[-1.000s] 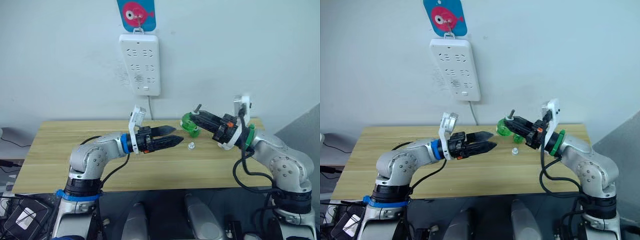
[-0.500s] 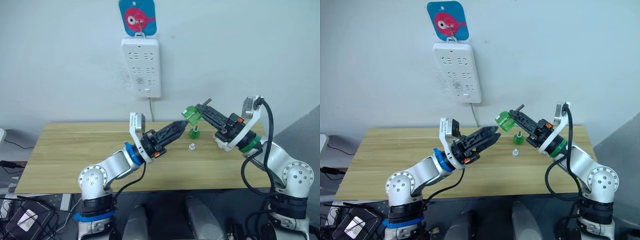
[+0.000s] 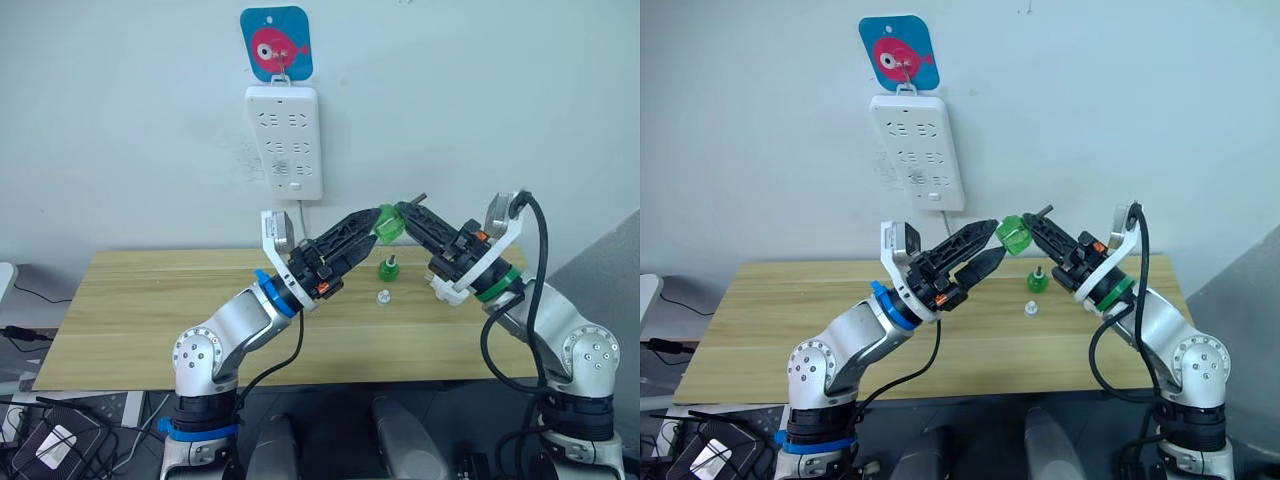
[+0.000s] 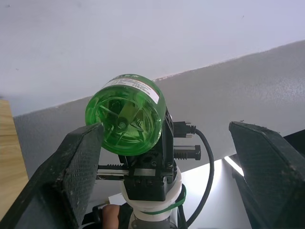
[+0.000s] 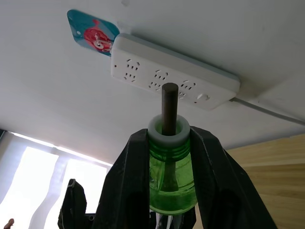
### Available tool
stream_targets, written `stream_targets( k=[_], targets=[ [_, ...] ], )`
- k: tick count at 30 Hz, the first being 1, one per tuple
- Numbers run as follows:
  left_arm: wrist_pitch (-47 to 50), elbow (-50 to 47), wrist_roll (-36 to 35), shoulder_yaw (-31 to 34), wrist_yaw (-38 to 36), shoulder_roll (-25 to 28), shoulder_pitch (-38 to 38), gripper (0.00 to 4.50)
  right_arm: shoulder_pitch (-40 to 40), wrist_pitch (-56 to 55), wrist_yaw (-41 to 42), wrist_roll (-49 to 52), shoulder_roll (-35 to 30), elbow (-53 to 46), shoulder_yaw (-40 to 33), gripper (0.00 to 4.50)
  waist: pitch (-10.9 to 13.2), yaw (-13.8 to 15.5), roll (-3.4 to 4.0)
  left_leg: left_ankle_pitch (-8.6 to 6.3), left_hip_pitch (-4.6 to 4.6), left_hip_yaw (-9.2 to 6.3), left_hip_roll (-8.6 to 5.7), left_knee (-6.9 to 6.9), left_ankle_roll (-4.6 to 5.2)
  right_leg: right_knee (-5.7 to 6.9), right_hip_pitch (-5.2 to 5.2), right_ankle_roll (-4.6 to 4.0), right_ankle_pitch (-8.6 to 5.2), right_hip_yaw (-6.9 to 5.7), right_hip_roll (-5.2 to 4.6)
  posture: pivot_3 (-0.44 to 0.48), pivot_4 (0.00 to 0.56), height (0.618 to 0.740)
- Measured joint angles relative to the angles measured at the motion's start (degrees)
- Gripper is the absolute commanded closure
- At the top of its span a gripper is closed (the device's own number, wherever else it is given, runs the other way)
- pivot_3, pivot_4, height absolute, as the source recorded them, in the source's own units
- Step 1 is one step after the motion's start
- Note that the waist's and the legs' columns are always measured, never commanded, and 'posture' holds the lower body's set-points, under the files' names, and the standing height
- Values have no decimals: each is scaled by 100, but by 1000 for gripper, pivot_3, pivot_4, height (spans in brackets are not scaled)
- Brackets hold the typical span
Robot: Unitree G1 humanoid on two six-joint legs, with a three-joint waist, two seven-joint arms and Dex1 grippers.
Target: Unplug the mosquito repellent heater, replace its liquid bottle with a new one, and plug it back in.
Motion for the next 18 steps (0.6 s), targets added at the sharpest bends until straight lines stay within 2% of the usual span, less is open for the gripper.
stream_targets(
  k=[4, 12, 18],
  targets=[
    [21, 7, -125, -61, -26, 298, 81, 28, 31, -16, 29, 40, -133, -2, 72, 3688, -1, -6, 1, -1, 3, 1, 3, -2, 1, 0, 0, -1, 0, 3, 5, -251, 193, 740],
    [294, 1, -291, -44, -376, 1387, 654, 28, -25, -101, 301, 6, -473, 41, -34, 3688, -1, -7, 1, -2, 3, 5, 4, -5, 3, -3, -1, -1, -2, 6, 5, -249, 197, 740],
    [379, -31, -7, -66, -787, 1647, 834, 28, -27, -108, 504, -92, -771, 85, -64, 3688, -1, 4, 2, -2, 3, 7, 4, -6, 3, -6, -1, -1, -3, 8, 5, -240, 200, 740]
  ],
)
